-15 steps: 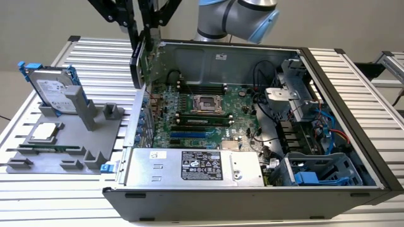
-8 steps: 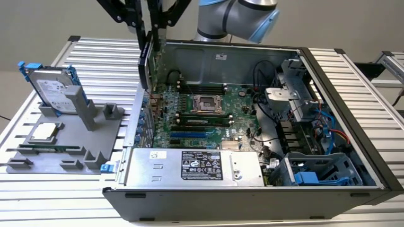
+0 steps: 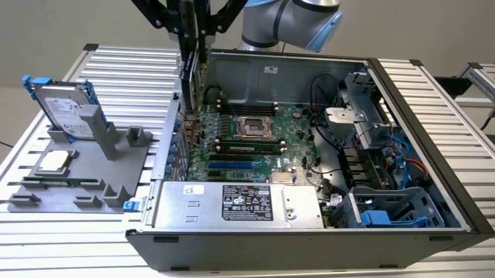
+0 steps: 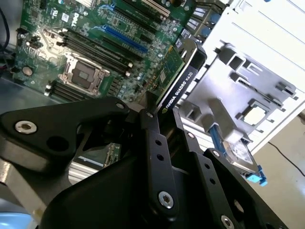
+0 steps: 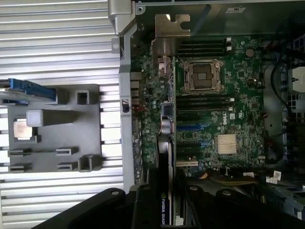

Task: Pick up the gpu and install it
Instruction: 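Pick up the gpu and move the gpu toward the slot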

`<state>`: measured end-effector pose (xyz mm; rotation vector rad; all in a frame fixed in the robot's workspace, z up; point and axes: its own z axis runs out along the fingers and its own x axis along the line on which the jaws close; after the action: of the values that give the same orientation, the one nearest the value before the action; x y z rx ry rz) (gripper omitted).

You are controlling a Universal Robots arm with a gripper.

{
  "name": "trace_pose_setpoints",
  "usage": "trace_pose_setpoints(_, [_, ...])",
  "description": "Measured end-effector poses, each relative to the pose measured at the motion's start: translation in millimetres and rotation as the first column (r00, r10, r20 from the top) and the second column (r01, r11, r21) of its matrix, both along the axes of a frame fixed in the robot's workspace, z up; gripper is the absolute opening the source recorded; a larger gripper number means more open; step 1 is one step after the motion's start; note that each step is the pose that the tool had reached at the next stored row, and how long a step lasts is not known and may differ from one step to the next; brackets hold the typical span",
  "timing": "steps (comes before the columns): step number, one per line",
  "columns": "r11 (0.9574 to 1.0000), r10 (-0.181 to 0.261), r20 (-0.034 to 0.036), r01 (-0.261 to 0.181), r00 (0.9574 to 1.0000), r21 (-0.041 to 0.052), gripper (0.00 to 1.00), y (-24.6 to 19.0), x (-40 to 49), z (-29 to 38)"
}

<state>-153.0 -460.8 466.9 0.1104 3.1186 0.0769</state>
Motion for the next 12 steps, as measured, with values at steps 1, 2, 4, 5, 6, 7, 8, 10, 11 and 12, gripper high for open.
trace_pose_setpoints(1, [1.0, 0.0, 0.0, 0.0, 1.0, 0.0, 0.0, 0.0, 1.5, 0.0])
trace_pose_setpoints(2, [1.0, 0.0, 0.0, 0.0, 1.0, 0.0, 0.0, 0.0, 2.9, 0.0])
trace_pose_setpoints(4, [1.0, 0.0, 0.0, 0.0, 1.0, 0.0, 0.0, 0.0, 5.8, 0.0])
trace_pose_setpoints(5, [1.0, 0.0, 0.0, 0.0, 1.0, 0.0, 0.0, 0.0, 7.3, 0.0])
trace_pose_setpoints(6, [1.0, 0.0, -0.0001, 0.0, 1.0, 0.0001, 0.0, 0.0, 8.6, 0.0])
trace_pose_setpoints(7, [1.0, 0.0, -0.0001, 0.0, 1.0, -0.0001, 0.0, 0.0, 10.1, 0.1])
trace_pose_setpoints(8, [1.0, 0.0, -0.0001, 0.0, 1.0, 0.0, 0.0, 0.0, 11.3, 0.0])
trace_pose_setpoints(10, [1.0, 0.0, 0.0, 0.0, 1.0, 0.0, 0.0, 0.0, 14.0, 0.0])
trace_pose_setpoints(11, [1.0, 0.0, 0.0, 0.0, 1.0, 0.0001, 0.0, 0.0, 15.3, 0.0])
trace_pose_setpoints(12, [1.0, 0.0, 0.0, 0.0, 1.0, 0.0001, 0.0, 0.0, 16.5, 0.0])
